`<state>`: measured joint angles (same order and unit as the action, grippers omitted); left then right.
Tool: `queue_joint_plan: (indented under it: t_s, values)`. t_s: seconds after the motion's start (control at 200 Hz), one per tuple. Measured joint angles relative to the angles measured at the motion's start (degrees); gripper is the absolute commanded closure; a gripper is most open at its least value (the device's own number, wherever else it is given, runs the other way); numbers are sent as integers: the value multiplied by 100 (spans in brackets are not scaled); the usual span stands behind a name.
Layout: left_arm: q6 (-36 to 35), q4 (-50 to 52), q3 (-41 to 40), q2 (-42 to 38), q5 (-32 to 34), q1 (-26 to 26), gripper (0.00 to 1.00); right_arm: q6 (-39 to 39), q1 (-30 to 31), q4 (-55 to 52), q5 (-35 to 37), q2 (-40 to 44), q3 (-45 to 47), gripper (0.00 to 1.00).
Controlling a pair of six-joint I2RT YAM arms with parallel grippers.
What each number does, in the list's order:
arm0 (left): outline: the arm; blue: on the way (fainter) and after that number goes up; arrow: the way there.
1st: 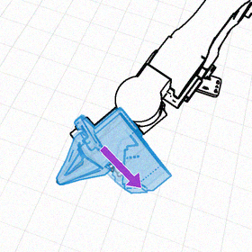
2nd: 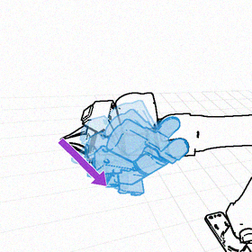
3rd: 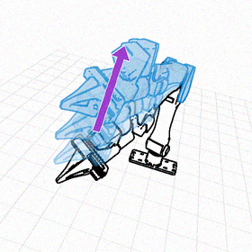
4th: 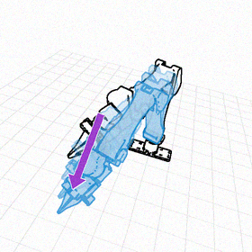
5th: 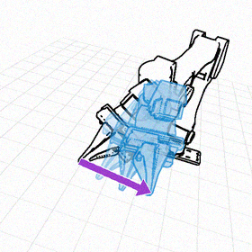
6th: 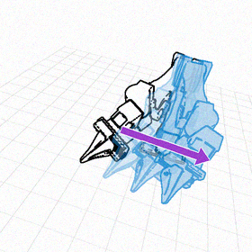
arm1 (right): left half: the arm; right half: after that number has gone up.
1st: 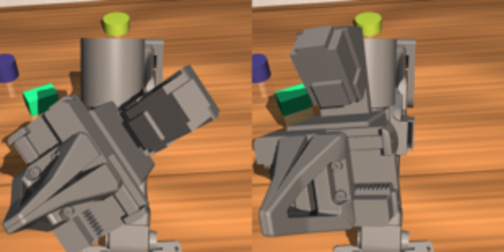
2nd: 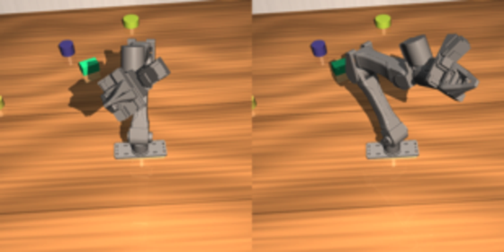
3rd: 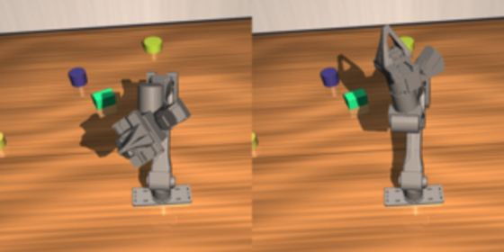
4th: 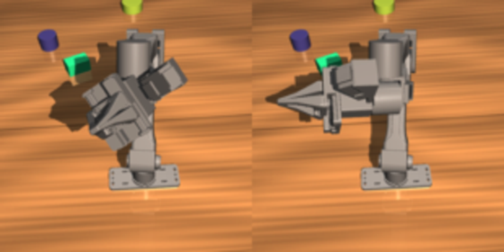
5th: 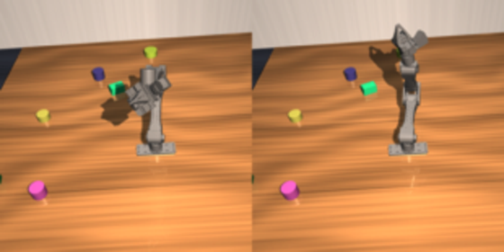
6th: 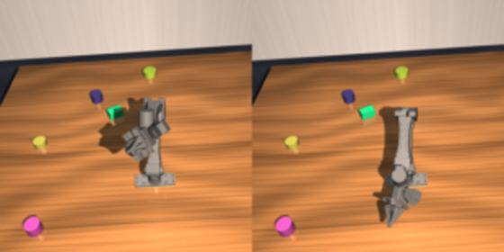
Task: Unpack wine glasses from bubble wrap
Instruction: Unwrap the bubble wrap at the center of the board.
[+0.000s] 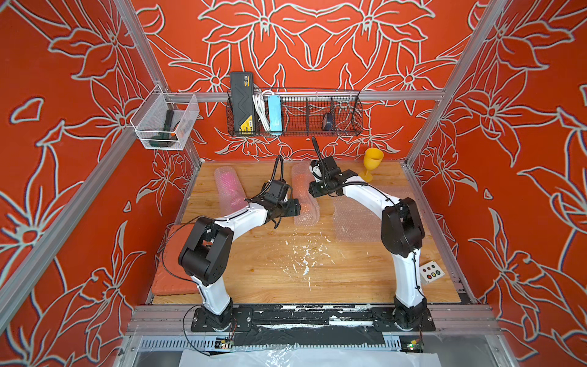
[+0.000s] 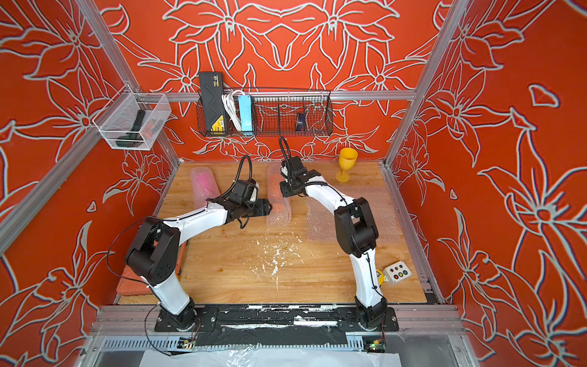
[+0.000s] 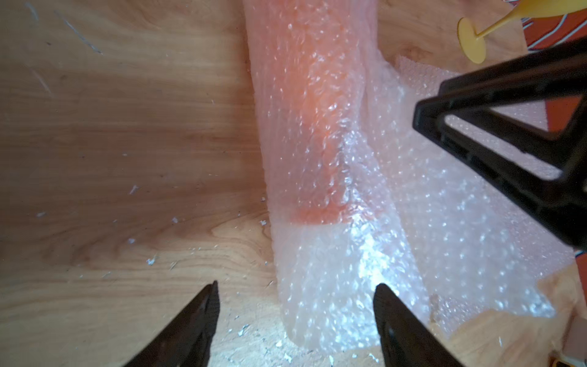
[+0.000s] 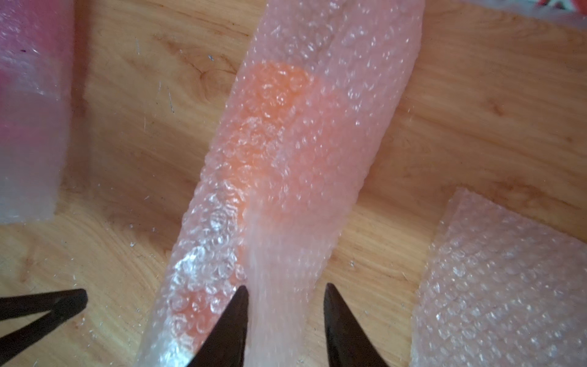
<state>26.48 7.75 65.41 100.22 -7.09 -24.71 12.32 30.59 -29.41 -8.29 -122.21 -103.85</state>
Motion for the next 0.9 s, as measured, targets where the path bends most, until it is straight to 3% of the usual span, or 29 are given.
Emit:
queue_joint_plan:
  t_s: [0.445, 0.901]
  values:
    - [17, -256, 411, 577, -518, 79, 27, -168, 55, -1145, 140, -1064, -2002, 57]
    - [83, -483, 79, 560, -879, 269, 28, -352, 361, -1910, 570, -1628, -3018, 48]
